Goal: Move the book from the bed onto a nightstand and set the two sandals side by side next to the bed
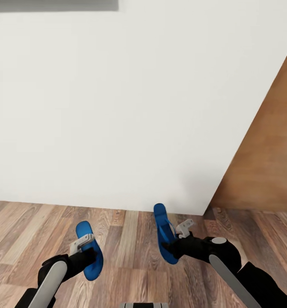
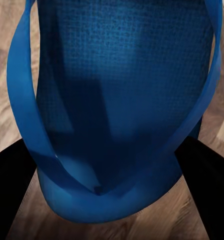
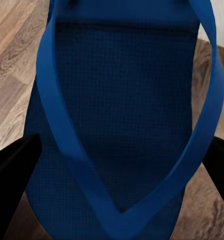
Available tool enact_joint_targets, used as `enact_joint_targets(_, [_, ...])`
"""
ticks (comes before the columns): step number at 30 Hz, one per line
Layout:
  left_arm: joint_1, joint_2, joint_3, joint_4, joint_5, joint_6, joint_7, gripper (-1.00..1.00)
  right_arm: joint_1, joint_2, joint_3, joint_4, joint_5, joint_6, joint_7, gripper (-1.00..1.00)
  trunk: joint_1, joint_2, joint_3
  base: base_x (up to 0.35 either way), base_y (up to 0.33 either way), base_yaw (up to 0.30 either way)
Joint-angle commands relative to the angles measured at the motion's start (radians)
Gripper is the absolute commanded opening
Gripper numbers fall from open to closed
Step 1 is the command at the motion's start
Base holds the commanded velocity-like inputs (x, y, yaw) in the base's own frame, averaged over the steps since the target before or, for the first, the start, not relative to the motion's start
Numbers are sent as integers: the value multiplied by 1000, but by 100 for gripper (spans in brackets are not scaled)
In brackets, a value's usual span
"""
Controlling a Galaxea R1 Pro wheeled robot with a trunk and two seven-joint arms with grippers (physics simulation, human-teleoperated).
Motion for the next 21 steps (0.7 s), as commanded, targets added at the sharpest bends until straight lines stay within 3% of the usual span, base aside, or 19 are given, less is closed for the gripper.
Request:
enact_joint_targets(1, [-1,1,-2,-1,9,0,11,-100,-1,-1,6,-1,5,4,4,-100,-1,0,3,0,0,276])
enact_joint_targets(17, [-1,1,-1,7,7,-5,10,-100,0,0,55,-1,3,7,4,-100,-8,4,65,0,0,277])
enact_joint_targets(21, [-1,1,-1,10,6,-5,10,-100,0,0,83,-1,4,8,4,-100,-10,5,81,0,0,279])
